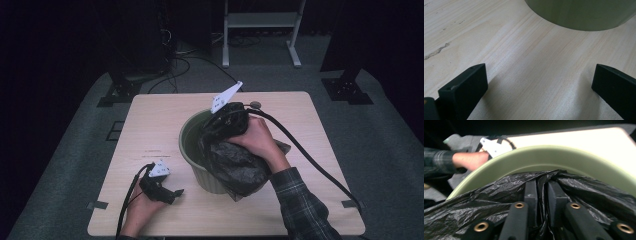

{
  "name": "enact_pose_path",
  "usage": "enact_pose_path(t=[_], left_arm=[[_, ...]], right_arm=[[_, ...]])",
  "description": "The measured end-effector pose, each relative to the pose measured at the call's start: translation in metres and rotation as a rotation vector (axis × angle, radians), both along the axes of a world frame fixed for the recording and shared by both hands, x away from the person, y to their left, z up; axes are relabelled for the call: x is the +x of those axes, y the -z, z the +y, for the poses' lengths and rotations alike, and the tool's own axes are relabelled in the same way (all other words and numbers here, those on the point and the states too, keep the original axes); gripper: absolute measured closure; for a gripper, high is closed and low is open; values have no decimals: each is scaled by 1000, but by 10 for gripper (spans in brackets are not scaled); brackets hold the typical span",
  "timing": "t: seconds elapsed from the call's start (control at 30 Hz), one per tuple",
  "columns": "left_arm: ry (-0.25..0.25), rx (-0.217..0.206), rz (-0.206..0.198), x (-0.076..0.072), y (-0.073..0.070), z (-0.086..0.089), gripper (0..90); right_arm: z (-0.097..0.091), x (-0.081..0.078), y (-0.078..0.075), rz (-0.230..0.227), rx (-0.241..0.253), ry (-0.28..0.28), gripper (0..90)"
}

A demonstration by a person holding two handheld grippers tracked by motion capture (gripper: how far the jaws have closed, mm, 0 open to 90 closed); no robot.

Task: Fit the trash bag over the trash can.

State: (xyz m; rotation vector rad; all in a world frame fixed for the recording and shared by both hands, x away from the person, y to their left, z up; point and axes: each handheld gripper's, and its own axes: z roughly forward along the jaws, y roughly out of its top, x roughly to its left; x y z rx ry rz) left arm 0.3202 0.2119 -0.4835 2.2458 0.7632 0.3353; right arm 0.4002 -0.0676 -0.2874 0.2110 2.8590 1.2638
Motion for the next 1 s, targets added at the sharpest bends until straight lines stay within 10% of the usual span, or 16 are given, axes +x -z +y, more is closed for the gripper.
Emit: enact_pose_path(t=[0.27,0.73,1.0], left_arm=[[0,0,0,0,0,0,0],[-1,0,0,0,0,0,0],[-1,0,0,0,0,0,0]], right_arm=[[-17,-4,-18,-14,21,13,493],[-84,11,-37,-145,142,242,484],[-95,46,-20,-92,126,363,512]])
